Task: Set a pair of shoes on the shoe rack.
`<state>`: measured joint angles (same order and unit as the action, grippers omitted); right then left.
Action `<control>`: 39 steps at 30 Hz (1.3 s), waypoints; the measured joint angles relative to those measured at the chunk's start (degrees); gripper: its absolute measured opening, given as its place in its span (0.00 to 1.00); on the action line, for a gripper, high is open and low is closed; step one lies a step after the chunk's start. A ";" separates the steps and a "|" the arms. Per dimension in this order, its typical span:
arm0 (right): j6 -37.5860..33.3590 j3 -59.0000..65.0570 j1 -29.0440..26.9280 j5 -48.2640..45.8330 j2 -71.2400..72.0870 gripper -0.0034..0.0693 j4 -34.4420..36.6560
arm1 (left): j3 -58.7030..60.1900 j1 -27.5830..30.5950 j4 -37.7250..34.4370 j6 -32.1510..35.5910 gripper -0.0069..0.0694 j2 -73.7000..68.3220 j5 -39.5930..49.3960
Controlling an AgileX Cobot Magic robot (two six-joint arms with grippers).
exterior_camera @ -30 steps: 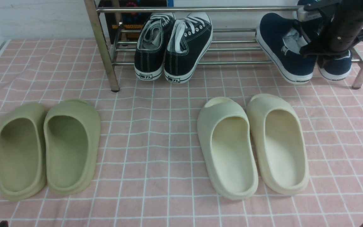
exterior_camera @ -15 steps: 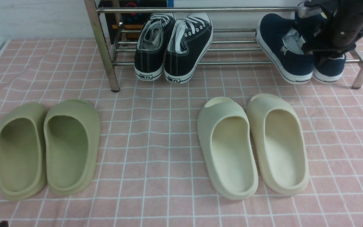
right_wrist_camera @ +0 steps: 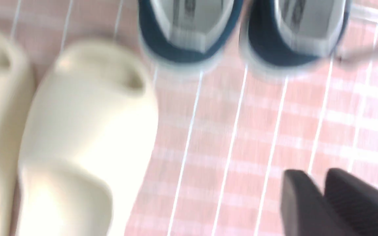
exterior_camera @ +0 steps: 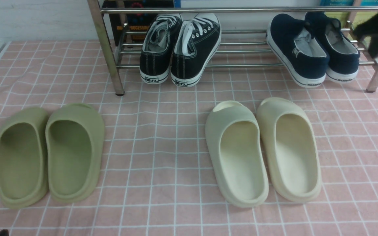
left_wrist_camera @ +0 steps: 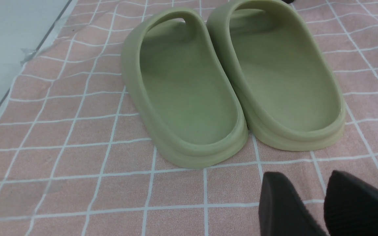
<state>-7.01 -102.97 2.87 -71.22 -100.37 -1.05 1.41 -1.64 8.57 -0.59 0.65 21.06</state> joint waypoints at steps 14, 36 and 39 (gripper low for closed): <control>-1.28 36.50 0.00 12.55 44.56 0.02 10.58 | 0.00 0.00 0.00 0.00 0.40 0.00 0.00; -9.48 47.32 0.00 20.24 71.14 0.02 16.14 | 0.00 0.00 0.00 -0.06 0.40 0.00 0.00; -10.59 53.85 -0.17 27.17 74.17 0.02 16.15 | 0.00 0.00 0.00 -0.06 0.40 0.00 0.00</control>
<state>-17.60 -49.12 2.70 -44.05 -26.19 15.10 1.41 -1.64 8.57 -0.65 0.65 21.06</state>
